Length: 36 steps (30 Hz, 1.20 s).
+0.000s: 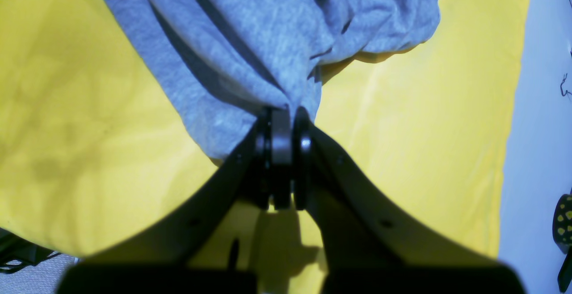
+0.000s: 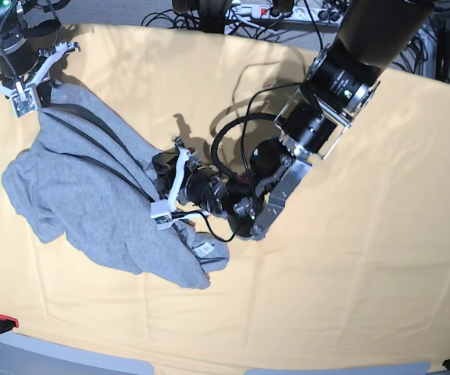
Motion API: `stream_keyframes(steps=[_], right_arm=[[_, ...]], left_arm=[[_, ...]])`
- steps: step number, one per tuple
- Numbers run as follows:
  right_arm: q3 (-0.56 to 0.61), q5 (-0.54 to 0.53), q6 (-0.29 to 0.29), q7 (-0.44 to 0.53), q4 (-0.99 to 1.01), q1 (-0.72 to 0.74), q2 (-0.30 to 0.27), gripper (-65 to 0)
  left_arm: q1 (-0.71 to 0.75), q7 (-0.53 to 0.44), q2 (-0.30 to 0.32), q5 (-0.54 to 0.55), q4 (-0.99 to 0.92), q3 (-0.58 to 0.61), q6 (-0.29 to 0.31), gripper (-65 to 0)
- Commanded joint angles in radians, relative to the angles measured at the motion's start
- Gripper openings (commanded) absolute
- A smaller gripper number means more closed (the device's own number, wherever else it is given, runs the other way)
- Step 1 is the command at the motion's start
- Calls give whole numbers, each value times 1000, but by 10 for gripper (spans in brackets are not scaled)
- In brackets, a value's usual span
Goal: Layout the t-shirt on the table in an organized manner, then fold the t-shirt properly
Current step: 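Pull the grasped shirt fabric away from the right gripper with the left gripper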
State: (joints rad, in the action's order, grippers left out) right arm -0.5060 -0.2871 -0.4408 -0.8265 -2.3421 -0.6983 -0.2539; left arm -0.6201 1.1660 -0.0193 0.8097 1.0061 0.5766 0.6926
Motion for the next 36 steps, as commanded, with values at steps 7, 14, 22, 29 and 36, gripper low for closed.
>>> stream_keyframes(steps=[7, 14, 22, 29, 36], right_arm=[[-6, -3, 3, 27, -14, -2, -10, -650], [-6, -5, 3, 56, -14, -2, -10, -650], [-6, -27, 3, 56, -14, -2, -10, -650], [-6, -27, 3, 69, -14, 1, -10, -650], [-6, -27, 3, 108, -14, 15, -10, -650]], left_arm=[[-132, 187, -11, 148, 14, -5, 6, -650], [-208, 230, -11, 369, 14, -5, 6, -650], [-231, 230, 3, 320, 15, -5, -8, -650], [-231, 230, 76, 309, 15, -5, -12, -650], [-231, 230, 156, 348, 15, -57, -13, -650]])
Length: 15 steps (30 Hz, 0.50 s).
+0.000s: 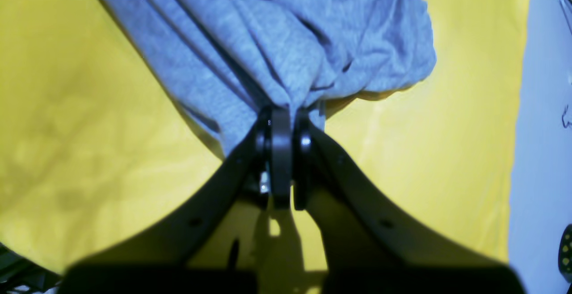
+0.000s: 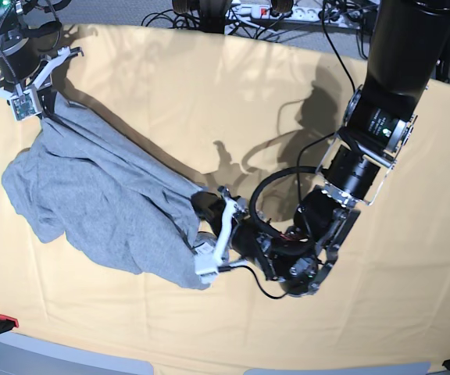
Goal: Layout the t-shirt on the table in an organized manner, then fold the t-shirt properly
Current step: 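Pull the grasped shirt fabric away from the right gripper with the left gripper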
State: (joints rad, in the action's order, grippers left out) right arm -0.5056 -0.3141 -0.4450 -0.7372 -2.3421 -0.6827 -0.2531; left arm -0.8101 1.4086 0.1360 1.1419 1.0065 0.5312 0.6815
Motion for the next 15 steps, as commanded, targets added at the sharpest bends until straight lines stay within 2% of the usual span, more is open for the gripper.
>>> stream_keyframes(steps=[1, 5, 9, 11, 15], right_arm=[[-7, 0, 7, 19, -14, 3, -11, -650], [-7, 0, 7, 19, -14, 18, -11, -650], [-7, 0, 7, 19, -14, 18, -11, -650], [-6, -6, 0, 20, -14, 18, -11, -650], [-6, -61, -50, 20, -14, 19, -11, -650]], left_arm=[[-41, -12, 5, 19, 14, -39, -2, -650], [-35, -12, 12, 34, 15, -195, -2, -650], [-32, -12, 21, 102, 15, -342, -2, -650], [-33, -12, 33, 130, 15, -388, -2, -650], [-24, -12, 48, 156, 23, -422, -1, -650]])
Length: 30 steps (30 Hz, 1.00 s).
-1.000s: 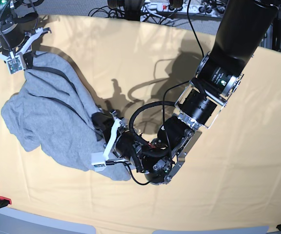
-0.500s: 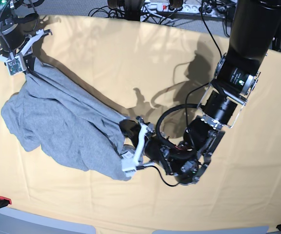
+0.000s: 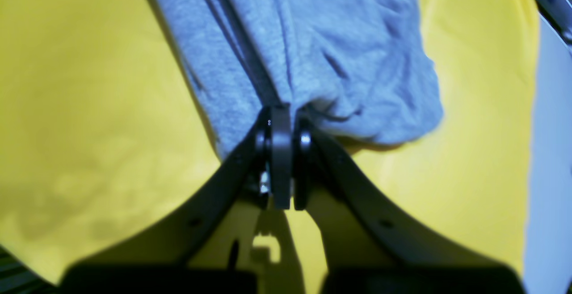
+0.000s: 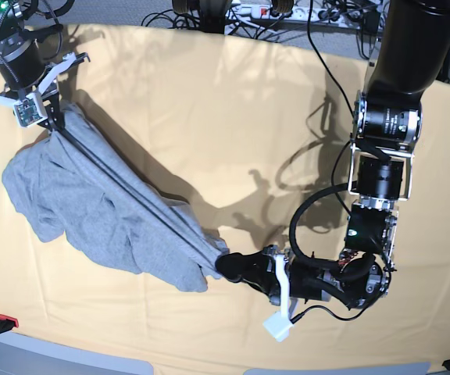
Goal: Layout the t-shirt on the table in an organized manner, then fold the t-shirt properly
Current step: 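Pull the grasped shirt fabric away from the right gripper with the left gripper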
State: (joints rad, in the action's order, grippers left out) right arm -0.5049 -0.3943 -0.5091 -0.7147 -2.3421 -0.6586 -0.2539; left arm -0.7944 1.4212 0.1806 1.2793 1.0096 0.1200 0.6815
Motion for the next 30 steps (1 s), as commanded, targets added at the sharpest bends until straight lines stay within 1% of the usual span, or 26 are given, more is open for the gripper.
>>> stream_keyframes(steps=[1, 4, 6, 9, 14, 18, 21, 25, 27, 30], right_arm=[[-7, 0, 1, -3, -14, 1, -10, -650], [-7, -29, -28, -3, -14, 32, -10, -650], [-7, -28, -31, -3, -14, 54, -16, -650], [-7, -27, -29, -3, -14, 60, -38, -650], [-7, -24, -22, -3, -14, 60, -82, -650], [-8, -22, -23, -4, -14, 60, -93, -650], [-8, -21, -23, -5, -14, 60, -93, -650], [-7, -26, -22, -7, -14, 57, -92, -650], [-7, -45, -21, -15, -14, 57, -92, -650], [-7, -68, -22, -15, -14, 57, -91, -650]], left_arm=[[-36, -25, 6, 21, 21, -11, -1, -650], [-26, -25, 6, 21, 21, -2, -2, -650], [-15, -25, 9, 21, 24, 16, -2, -650], [-3, -25, 36, 21, 59, 78, -2, -650], [2, -25, 113, 20, 216, 228, -2, -650], [2, -25, 204, 19, 383, 313, 7, -650], [5, -25, 274, 18, 468, 326, 14, -650], [35, -25, 350, 12, 510, 324, 13, -650], [79, -25, 372, 11, 525, 323, 13, -650], [172, -25, 384, -29, 569, 307, 8, -650]])
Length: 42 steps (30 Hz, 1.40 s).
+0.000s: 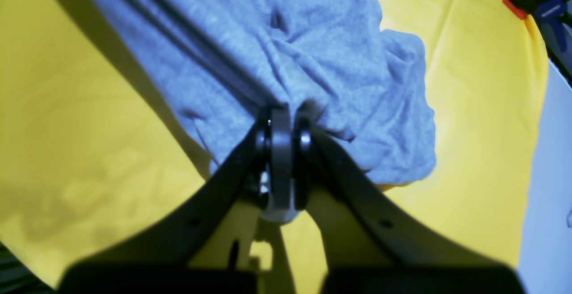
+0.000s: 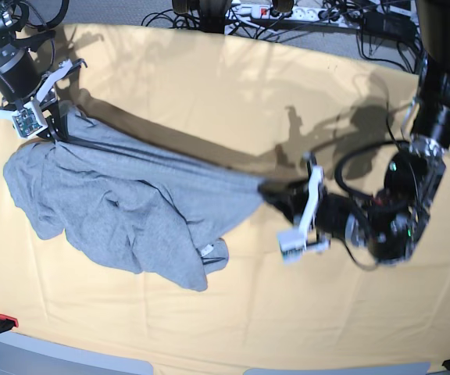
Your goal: Layout the t-shirt on the table in an organized manner, then fold the t-shirt properly
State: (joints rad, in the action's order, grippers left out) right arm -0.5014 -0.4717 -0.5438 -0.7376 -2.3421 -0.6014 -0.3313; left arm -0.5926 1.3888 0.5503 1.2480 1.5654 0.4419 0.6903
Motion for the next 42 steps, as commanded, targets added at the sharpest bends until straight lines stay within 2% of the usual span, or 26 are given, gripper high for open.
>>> stream_keyframes(steps=[1, 5, 12, 17, 21, 25, 27, 33, 34, 38, 39, 42], right_arm=[[-11, 8, 12, 8, -14, 0, -13, -650], [-11, 8, 12, -12, -14, -2, -13, -650], [-11, 5, 11, -72, -14, -6, -13, -650], [-11, -51, -48, -100, -14, -38, -13, -650], [-11, -134, -86, -190, -14, -84, -13, -650], [-11, -140, -80, -205, -14, -86, -13, -650], [-11, -185, -93, -200, -14, -85, -13, -650], [-10, -216, -84, -162, -14, -70, -13, -650], [-10, -215, -85, -162, -14, -69, -13, -650], [-10, -209, -90, -164, -14, -70, -13, -650], [-10, -209, -89, -164, -14, -69, -13, -650], [-10, -209, -89, -164, -14, -69, -13, -650]], left_arm=[[3, 8, 18, -11, 35, -24, -8, -650], [121, 8, 55, -26, 141, -96, -10, -650], [317, 8, 194, -27, 302, -354, -10, -650], [470, 8, 301, -11, 401, -553, -10, -650], [589, 8, 328, -8, 472, -681, -10, -650], [656, 8, 328, -8, 509, -739, -10, -650], [688, 8, 322, 0, 509, -738, -8, -650], [653, 8, 163, 52, 510, -707, 8, -650], [633, 8, 148, 51, 510, -683, 8, -607], [574, 8, 83, 25, 509, -574, 8, -344], [562, 8, 71, 4, 508, -540, 8, -310], [523, -2, 43, -111, 507, -416, 8, -303]])
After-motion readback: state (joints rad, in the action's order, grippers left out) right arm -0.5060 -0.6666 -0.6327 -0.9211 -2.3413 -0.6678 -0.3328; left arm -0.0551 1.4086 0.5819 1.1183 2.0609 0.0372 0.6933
